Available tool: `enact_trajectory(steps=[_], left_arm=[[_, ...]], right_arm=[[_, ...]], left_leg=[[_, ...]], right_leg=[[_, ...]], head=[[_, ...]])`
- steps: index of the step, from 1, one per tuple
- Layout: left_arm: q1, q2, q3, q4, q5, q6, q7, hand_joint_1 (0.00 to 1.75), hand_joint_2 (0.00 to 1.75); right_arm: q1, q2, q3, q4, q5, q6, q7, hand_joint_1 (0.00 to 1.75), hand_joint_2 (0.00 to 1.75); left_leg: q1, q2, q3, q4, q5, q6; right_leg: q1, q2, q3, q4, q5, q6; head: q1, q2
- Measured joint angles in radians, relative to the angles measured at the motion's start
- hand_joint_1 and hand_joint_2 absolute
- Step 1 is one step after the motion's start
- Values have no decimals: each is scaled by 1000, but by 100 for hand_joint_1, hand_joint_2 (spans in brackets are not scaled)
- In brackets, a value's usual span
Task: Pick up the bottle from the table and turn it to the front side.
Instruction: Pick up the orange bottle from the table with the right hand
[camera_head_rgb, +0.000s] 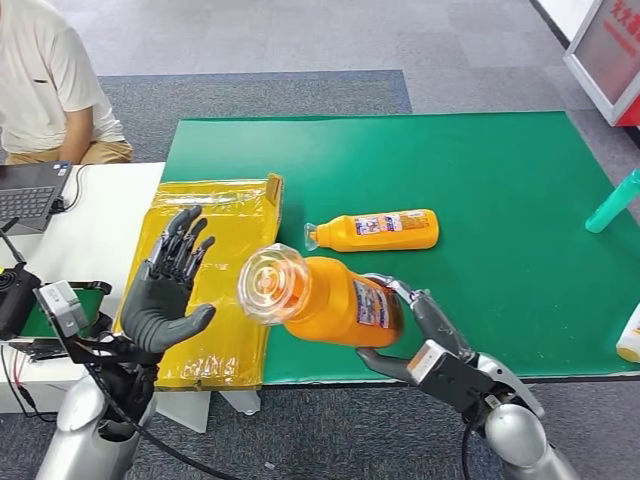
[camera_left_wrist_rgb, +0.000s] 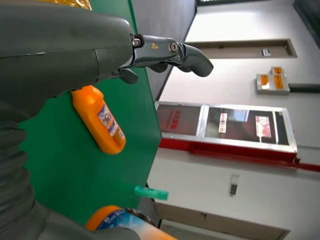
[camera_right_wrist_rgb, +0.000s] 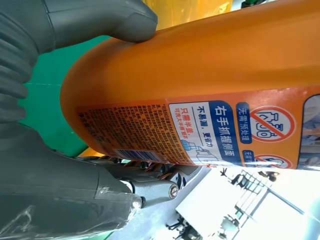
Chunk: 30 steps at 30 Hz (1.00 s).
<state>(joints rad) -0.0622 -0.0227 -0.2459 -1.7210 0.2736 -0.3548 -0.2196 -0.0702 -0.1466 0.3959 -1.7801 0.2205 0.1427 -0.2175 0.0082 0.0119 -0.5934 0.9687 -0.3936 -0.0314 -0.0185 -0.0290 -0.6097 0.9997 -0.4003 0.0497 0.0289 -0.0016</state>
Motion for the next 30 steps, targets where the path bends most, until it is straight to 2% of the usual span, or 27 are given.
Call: enact_trajectory(steps=[7, 14, 22, 30], left_arm=[[-70, 2, -99, 28, 19, -43, 36, 0, 175], [-97, 6, -175, 41, 5, -61, 47, 0, 175], [-103, 27, -221, 45, -83, -60, 48, 0, 175], [-107, 40, -233, 28, -157, -28, 2, 0, 175]], right_arm=[[-48, 9, 33, 50, 13, -15, 19, 175, 175], [-78, 10, 40, 87, 24, -25, 33, 175, 175], [-109, 10, 43, 107, 35, -18, 52, 175, 175], [-162, 9, 55, 107, 41, 3, 84, 175, 175]], left_leg=[[0, 0, 0, 0, 0, 0], [0, 0, 0, 0, 0, 0], [0, 0, 0, 0, 0, 0], [0, 0, 0, 0, 0, 0]], right_leg=[[0, 0, 0, 0, 0, 0], [0, 0, 0, 0, 0, 0], [0, 0, 0, 0, 0, 0], [0, 0, 0, 0, 0, 1]], head=[[0, 0], [0, 0], [0, 0], [0, 0]])
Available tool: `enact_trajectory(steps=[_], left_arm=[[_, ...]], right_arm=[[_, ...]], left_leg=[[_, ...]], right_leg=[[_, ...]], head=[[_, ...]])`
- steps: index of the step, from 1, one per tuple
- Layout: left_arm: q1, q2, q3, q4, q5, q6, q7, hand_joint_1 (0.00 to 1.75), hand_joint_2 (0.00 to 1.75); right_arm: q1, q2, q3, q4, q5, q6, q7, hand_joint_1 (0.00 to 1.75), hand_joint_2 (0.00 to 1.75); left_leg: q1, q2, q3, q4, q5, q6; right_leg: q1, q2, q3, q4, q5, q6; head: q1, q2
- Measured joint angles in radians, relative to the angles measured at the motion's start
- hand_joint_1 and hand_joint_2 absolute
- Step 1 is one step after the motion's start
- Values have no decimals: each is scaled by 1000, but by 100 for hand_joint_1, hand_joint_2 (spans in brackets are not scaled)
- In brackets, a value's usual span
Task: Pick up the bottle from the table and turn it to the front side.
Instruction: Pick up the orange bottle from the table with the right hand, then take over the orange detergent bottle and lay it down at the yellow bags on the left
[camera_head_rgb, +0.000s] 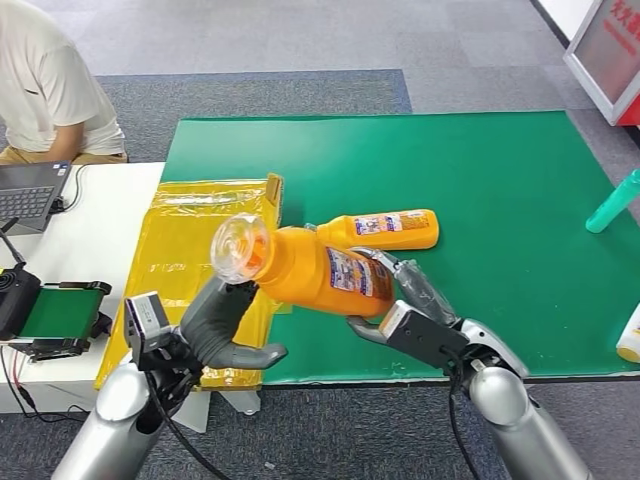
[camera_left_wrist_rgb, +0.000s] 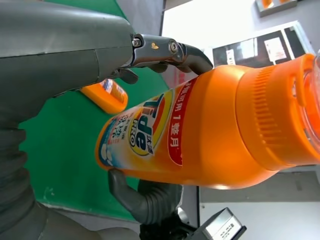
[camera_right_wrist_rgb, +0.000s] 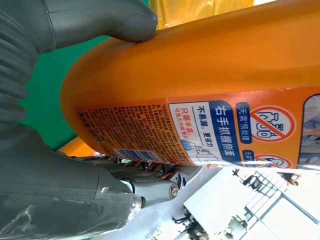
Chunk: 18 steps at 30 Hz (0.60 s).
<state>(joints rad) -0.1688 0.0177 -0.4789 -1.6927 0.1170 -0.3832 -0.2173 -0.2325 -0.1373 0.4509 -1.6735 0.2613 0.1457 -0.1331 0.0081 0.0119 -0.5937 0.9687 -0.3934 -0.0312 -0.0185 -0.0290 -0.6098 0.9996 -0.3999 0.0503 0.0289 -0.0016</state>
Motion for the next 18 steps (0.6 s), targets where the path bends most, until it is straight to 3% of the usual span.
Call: enact_trajectory(steps=[12, 18], left_arm=[[-23, -1, -2, -37, -77, 50, -29, 0, 175], [-42, -17, 0, -66, -87, 73, -42, 0, 175]], right_arm=[[-27, 0, 36, -3, 2, 4, 15, 175, 175], [-15, 2, 46, -31, -62, 10, 7, 175, 175]], left_leg=[[0, 0, 0, 0, 0, 0], [0, 0, 0, 0, 0, 0]], right_leg=[[0, 0, 0, 0, 0, 0], [0, 0, 0, 0, 0, 0]], head=[[0, 0], [0, 0]])
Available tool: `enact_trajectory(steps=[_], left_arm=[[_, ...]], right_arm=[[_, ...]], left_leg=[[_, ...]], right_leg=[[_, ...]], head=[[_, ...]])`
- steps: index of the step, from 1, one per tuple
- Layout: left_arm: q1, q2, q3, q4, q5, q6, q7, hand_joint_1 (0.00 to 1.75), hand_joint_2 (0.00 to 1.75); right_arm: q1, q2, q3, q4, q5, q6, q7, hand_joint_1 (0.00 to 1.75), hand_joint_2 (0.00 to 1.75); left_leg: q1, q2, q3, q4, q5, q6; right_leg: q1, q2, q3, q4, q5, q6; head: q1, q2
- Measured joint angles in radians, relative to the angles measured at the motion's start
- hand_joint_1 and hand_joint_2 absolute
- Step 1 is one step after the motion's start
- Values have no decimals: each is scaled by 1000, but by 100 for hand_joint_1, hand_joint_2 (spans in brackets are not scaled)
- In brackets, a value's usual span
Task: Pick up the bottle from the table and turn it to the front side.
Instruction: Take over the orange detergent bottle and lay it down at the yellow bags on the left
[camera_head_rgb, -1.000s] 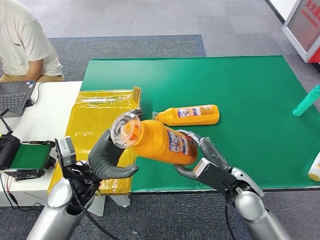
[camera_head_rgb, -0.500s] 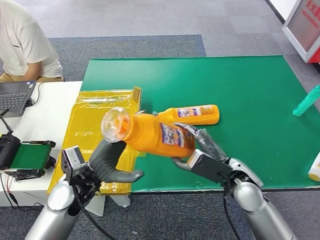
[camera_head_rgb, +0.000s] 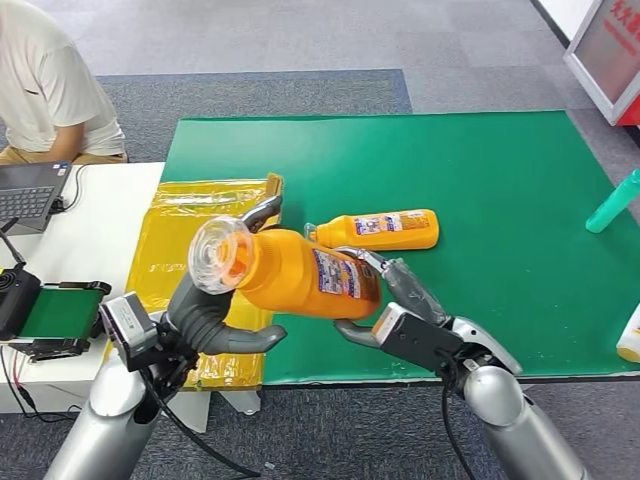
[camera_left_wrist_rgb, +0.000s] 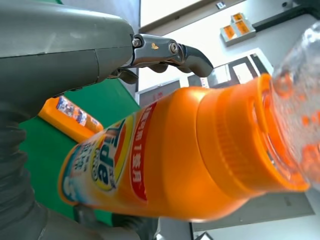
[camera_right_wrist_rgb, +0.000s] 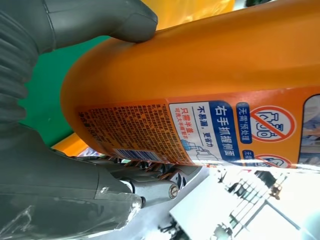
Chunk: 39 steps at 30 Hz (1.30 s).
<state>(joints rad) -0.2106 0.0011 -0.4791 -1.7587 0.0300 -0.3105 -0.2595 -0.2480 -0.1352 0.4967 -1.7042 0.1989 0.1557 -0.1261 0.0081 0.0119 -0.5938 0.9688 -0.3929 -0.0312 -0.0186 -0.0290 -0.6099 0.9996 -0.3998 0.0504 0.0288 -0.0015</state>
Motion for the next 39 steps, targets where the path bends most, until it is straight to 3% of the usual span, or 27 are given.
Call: enact_trajectory(steps=[9, 15, 33, 39], left_arm=[[1, -20, -1, -2, 92, -19, -41, 0, 175], [4, -34, -1, -2, 137, -35, -59, 0, 175], [-5, -61, -86, -3, 126, -68, -15, 0, 175], [-7, -63, -100, -3, 49, -9, -13, 0, 175]], right_arm=[[29, 0, 12, -46, -133, 23, -14, 175, 175], [37, 0, 17, -56, -153, 22, -16, 175, 175], [36, 33, 19, -37, -28, -67, -22, 175, 175], [36, 36, 19, -35, -1, -80, -12, 175, 175]], left_leg=[[0, 0, 0, 0, 0, 0], [0, 0, 0, 0, 0, 0], [0, 0, 0, 0, 0, 0], [0, 0, 0, 0, 0, 0]], right_leg=[[0, 0, 0, 0, 0, 0], [0, 0, 0, 0, 0, 0], [0, 0, 0, 0, 0, 0], [0, 0, 0, 0, 0, 0]], head=[[0, 0], [0, 0], [0, 0], [0, 0]])
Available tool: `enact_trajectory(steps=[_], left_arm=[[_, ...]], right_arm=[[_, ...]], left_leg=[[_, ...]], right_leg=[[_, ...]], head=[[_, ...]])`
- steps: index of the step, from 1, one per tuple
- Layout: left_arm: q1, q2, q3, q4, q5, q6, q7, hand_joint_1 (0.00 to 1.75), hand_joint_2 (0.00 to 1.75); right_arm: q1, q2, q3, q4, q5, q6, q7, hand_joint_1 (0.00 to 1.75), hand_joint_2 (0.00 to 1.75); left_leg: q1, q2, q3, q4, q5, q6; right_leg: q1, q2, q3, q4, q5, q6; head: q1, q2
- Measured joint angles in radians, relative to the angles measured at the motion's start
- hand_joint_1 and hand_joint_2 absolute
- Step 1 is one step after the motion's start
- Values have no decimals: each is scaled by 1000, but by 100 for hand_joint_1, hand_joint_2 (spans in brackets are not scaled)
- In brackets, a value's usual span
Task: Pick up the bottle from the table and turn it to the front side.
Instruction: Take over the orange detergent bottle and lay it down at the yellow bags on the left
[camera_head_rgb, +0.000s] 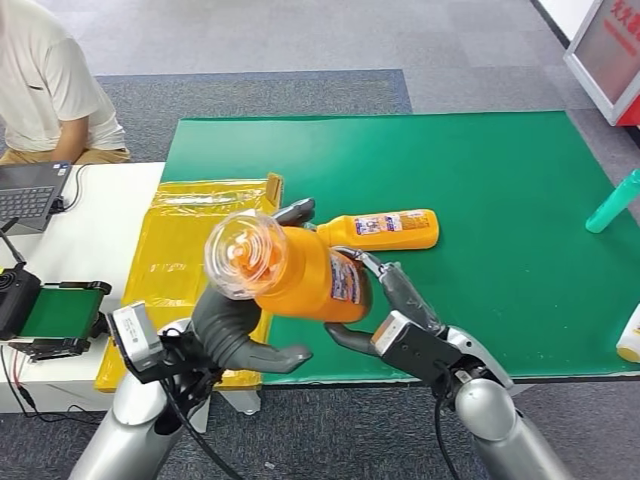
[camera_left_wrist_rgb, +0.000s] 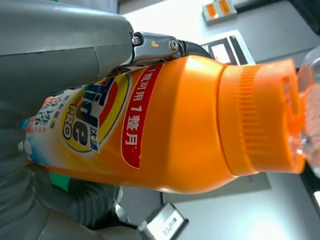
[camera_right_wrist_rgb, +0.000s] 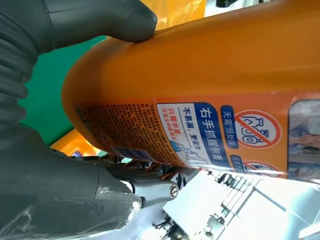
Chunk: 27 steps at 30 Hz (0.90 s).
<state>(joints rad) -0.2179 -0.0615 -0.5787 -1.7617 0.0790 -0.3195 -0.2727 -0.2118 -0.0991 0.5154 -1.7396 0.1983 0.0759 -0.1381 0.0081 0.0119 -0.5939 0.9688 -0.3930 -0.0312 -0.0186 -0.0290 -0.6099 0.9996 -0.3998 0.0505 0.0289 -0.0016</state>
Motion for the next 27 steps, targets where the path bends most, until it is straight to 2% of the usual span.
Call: enact_trajectory(steps=[3, 7, 12, 25, 26, 27], left_arm=[[0, -3, -5, 0, -45, 41, -2, 0, 175], [5, -7, -8, -5, -126, 108, -11, 171, 175], [13, -11, -9, -17, -170, 152, -17, 175, 175], [23, -14, -10, -34, -164, 172, -47, 175, 175], [24, -15, -10, -35, -162, 175, -50, 175, 175], [25, -15, -10, -35, -160, 177, -53, 175, 175]], right_arm=[[2, 3, 0, 0, 13, -6, 1, 175, 175], [9, 5, 0, -4, 27, -14, 3, 175, 175], [20, 6, 0, -11, 34, -19, 4, 175, 175], [54, 6, -7, -49, 41, -25, -10, 175, 175], [56, 6, -8, -52, 40, -25, -11, 172, 175], [57, 6, -10, -54, 39, -26, -11, 151, 175]], left_leg=[[0, 0, 0, 0, 0, 0], [0, 0, 0, 0, 0, 0], [0, 0, 0, 0, 0, 0], [0, 0, 0, 0, 0, 0], [0, 0, 0, 0, 0, 0], [0, 0, 0, 0, 0, 0]], right_leg=[[0, 0, 0, 0, 0, 0], [0, 0, 0, 0, 0, 0], [0, 0, 0, 0, 0, 0], [0, 0, 0, 0, 0, 0], [0, 0, 0, 0, 0, 0], [0, 0, 0, 0, 0, 0]], head=[[0, 0], [0, 0], [0, 0], [0, 0], [0, 0], [0, 0]])
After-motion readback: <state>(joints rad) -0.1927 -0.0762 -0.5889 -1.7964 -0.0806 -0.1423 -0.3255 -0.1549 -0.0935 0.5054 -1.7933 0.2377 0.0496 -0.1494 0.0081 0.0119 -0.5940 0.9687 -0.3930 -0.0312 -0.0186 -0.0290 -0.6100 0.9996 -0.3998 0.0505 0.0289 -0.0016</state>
